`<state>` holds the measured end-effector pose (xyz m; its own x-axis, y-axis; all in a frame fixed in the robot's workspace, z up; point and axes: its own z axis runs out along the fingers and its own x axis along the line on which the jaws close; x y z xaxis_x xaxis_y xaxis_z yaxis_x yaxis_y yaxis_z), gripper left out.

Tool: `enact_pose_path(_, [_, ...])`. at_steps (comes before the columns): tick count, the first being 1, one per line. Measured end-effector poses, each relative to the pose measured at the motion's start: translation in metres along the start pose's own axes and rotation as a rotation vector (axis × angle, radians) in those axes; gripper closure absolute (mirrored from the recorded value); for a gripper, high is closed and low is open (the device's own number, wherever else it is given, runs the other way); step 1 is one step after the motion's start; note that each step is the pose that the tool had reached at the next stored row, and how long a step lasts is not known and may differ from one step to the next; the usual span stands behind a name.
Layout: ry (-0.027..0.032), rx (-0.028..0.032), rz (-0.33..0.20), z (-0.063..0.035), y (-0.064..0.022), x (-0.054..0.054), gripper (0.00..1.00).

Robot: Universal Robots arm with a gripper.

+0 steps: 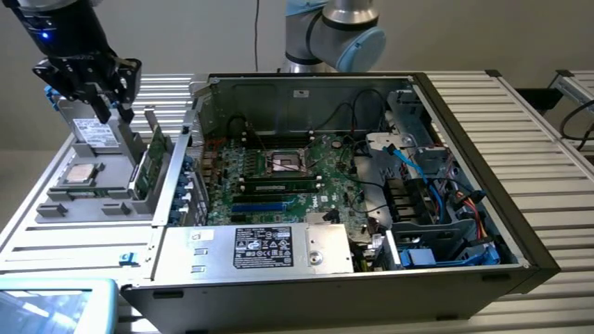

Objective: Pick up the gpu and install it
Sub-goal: 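Pick up the gpu and move the gpu toward the slot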

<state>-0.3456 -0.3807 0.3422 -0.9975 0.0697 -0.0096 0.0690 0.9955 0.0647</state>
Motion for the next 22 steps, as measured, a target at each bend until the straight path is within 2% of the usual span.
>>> enact_pose_path(10, [0.0000,-0.0001,0.000,0.0182,-0.0013,0.000,0.56])
enact_pose_path(14, [0.0005,-0.0012,-0.004,0.0253,-0.0051,0.000,0.56])
enact_pose_path(20, [0.0011,-0.0089,-0.006,0.0360,-0.0077,0.000,0.56])
enact_pose_path(22, [0.0018,-0.0166,-0.009,0.0384,-0.0080,0.000,0.56])
